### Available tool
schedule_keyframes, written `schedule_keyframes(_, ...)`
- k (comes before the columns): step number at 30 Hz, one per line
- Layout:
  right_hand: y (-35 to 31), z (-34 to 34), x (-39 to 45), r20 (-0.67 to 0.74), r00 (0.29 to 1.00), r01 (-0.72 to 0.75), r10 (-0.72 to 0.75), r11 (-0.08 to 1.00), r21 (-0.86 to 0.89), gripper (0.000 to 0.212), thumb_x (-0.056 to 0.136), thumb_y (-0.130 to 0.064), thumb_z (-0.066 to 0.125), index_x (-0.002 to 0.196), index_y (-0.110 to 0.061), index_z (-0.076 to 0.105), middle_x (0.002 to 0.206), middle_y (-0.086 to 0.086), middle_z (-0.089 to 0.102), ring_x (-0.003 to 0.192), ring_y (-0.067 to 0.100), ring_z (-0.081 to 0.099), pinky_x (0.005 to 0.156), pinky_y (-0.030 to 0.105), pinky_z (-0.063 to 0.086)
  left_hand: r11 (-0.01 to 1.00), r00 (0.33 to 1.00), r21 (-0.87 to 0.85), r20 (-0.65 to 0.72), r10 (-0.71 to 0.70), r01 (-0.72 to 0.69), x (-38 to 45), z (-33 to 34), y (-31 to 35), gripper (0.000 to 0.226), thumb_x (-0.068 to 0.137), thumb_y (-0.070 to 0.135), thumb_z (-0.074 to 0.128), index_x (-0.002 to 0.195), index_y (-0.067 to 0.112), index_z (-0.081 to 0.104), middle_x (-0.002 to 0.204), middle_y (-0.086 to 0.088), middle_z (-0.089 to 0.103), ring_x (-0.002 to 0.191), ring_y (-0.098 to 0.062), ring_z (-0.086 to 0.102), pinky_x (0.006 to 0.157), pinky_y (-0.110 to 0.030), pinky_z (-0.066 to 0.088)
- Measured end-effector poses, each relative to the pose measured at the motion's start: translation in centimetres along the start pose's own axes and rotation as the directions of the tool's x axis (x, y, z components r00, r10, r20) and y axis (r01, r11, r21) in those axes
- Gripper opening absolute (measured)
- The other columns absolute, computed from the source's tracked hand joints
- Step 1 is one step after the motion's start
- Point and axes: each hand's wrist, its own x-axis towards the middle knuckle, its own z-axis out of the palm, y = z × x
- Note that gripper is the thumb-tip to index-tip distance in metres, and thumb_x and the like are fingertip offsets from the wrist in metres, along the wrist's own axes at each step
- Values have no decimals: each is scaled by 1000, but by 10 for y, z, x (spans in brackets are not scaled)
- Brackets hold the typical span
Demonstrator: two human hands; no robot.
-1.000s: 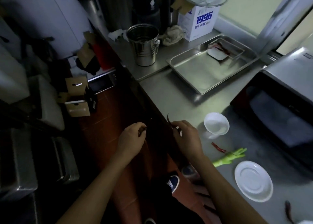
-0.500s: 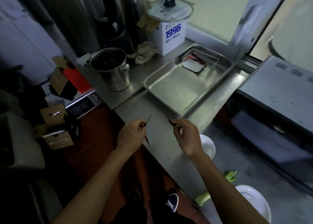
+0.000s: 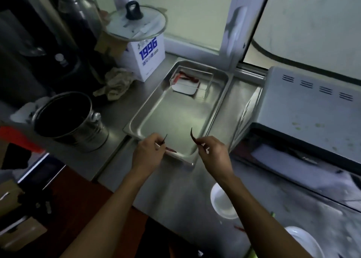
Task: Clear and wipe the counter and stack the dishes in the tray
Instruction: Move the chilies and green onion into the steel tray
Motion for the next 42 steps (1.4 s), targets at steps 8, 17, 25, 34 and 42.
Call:
schedule_keyframes(8, -1, 38, 93, -96, 990, -114, 104, 988, -108, 25, 85, -2, 68, 105, -14, 74, 96, 1, 70, 82, 17, 64, 74, 32, 54, 987, 991, -139, 97, 91, -77, 146, 1, 4, 9, 84, 20, 71, 85, 24, 63, 80, 10, 67, 74, -8, 65, 65, -32, 56)
schedule_keyframes(17, 9, 54, 176, -161, 967, -219, 195, 965, -146, 25, 89, -5, 64, 111, -14, 71, 103, 2, 70, 87, 15, 64, 77, 35, 55, 965, 975, -219, 138, 174, -141, 275, 27, 38, 12, 86, 18, 72, 93, 23, 63, 88, 10, 66, 81, -5, 64, 72, -30, 58)
schedule_keyframes(25, 40, 59, 247, -184, 964, -218, 191, 965, -143, 25, 91, -7, 64, 114, -16, 69, 105, -1, 68, 90, 12, 63, 78, 35, 58, 966, 943, -77, 208, 259, -248, 362, 64, 59, 14, 90, 22, 70, 102, 21, 64, 101, 4, 69, 85, -11, 64, 74, -30, 56)
schedule_keyframes(34, 73, 74, 298, -150, 966, -232, 212, 964, -129, 21, 91, -8, 66, 110, -16, 70, 101, -1, 68, 90, 11, 62, 79, 33, 57, 898, 867, 93, 321, 382, -430, 406, 102, 33, 11, 91, 24, 65, 100, 23, 59, 99, 1, 66, 88, -18, 62, 77, -37, 54)
schedule_keyframes(42, 89, 95, 333, -95, 974, -221, 208, 962, -159, 23, 92, -10, 65, 113, -19, 69, 106, -2, 67, 97, 11, 61, 85, 32, 57, 829, 820, 138, 300, 486, -542, 413, 108, 14, 26, 85, 21, 74, 108, 23, 62, 104, 3, 70, 96, -18, 65, 91, -37, 46)
